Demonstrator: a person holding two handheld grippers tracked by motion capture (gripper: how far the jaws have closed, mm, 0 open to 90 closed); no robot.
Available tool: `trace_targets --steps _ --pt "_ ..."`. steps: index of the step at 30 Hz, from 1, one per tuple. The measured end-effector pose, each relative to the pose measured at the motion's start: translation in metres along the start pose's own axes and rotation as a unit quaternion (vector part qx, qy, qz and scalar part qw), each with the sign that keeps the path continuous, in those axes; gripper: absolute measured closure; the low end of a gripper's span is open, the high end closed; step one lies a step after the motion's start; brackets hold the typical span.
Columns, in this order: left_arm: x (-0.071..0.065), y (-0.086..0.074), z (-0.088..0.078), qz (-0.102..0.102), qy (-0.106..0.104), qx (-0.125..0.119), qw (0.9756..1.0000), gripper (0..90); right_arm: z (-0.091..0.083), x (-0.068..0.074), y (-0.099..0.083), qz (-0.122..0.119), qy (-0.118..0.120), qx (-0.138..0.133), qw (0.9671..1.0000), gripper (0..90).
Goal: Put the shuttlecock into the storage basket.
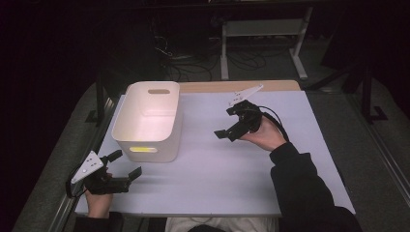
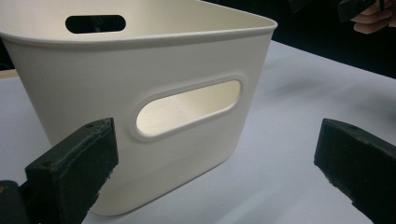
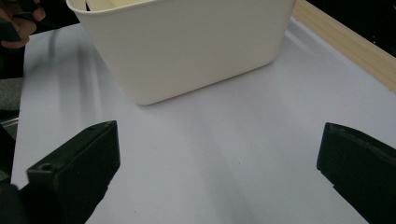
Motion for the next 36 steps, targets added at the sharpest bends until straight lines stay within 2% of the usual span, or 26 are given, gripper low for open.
trace_targets --steps 9,19,25,36 --pt "0.0 0.0 0.0 0.0 0.0 0.0 1.0 0.0 -0.012 -0.003 -0.01 0.016 -0.004 -0.009 0.9998 0.0" --pt "0.0 0.0 0.0 0.001 0.001 0.001 1.0 0.0 -0.025 -0.004 -0.029 0.031 -0.014 -0.012 0.9994 0.0" --pt "0.0 0.0 0.0 0.001 0.002 0.001 1.0 0.0 -0.037 -0.007 -0.039 0.048 -0.023 -0.033 0.998 0.0" --pt "0.0 0.0 0.0 0.001 0.002 0.0 1.0 0.0 -0.042 -0.006 -0.06 0.06 -0.033 -0.026 0.9973 0.0"
Point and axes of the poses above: each handheld gripper's, and its own axes: z roughly forward along the jaws, y roughly out of its top, x roughly to its left, the point moved 9 cm from there along z, roughly forward along the jaws, and after that the axes turned 14 degrees about -z, right-handed, at the moved point
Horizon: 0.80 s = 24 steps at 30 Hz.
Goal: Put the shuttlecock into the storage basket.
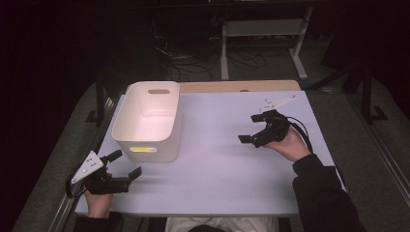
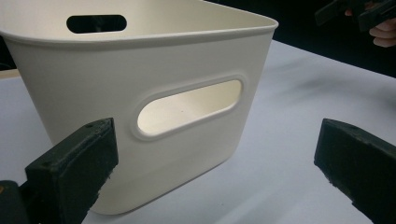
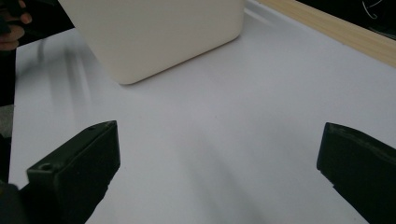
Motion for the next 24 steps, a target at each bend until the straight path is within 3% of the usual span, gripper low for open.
trace_targets --steps 24 --pt "0.0 0.0 0.0 0.001 0.001 0.001 1.0 0.0 -0.023 -0.003 -0.035 0.025 -0.026 -0.014 0.9993 0.0"
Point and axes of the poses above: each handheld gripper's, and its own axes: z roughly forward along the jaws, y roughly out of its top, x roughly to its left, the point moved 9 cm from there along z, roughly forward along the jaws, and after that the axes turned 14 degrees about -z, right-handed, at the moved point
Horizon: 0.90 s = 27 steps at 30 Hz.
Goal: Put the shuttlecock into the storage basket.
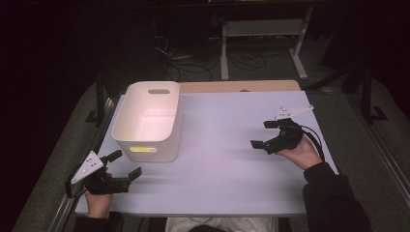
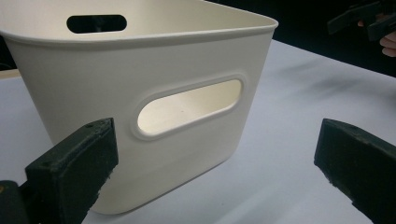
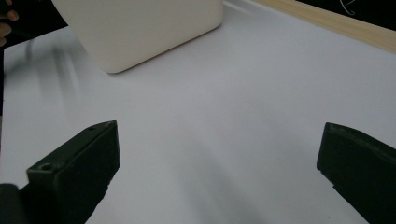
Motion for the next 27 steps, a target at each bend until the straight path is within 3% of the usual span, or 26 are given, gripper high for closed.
trace_targets --steps 27 --pt "0.0 0.0 0.0 0.0 0.0 -0.001 1.0 0.0 -0.027 0.002 -0.042 0.018 -0.04 -0.015 0.9989 0.0"
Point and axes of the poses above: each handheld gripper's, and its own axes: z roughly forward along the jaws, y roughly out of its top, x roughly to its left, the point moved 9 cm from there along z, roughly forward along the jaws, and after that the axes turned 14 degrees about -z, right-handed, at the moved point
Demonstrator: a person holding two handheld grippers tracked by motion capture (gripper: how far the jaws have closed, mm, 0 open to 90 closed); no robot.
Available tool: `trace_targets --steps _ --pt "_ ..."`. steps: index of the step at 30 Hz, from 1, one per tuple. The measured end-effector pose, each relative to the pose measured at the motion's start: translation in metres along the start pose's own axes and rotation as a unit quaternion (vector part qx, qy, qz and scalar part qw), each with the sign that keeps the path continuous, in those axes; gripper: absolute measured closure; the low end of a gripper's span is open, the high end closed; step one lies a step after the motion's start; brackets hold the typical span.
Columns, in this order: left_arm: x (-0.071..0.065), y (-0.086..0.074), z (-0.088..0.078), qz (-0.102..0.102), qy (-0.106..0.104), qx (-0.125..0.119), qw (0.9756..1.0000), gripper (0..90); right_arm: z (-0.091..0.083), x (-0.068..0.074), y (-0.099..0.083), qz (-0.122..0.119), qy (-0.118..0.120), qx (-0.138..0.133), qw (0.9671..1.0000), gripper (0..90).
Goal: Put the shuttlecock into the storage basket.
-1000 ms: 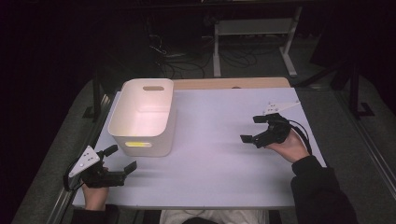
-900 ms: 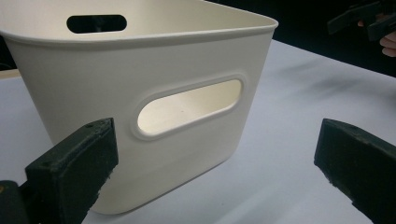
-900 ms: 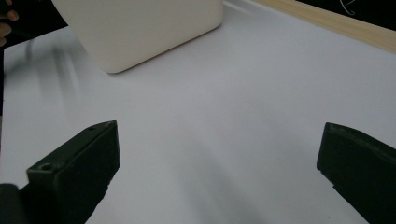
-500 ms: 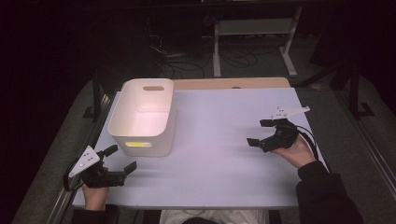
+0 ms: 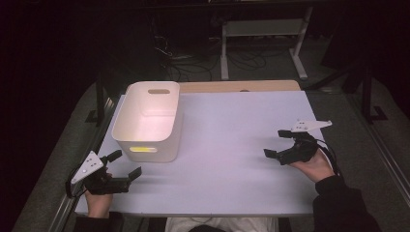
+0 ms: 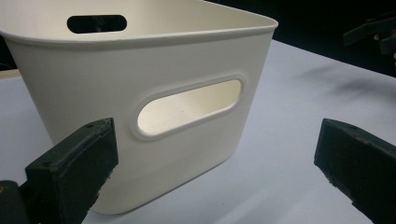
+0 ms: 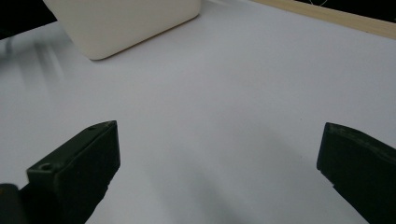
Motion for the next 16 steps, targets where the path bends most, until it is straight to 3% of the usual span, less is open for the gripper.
trace_targets --steps 16 --pt "0.0 0.0 0.0 0.0 0.0 0.0 1.0 0.0 -0.012 0.005 -0.023 0.008 -0.018 0.003 0.9998 0.0"
Point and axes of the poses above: each handheld gripper's, and its own axes: z roughly forward along the jaws, y roughly out of its top, x roughly to its left, the point moved 9 cm from there along z, roughly forward along the jaws, and after that the axes turned 14 degrees about -z, right-handed, at the moved point
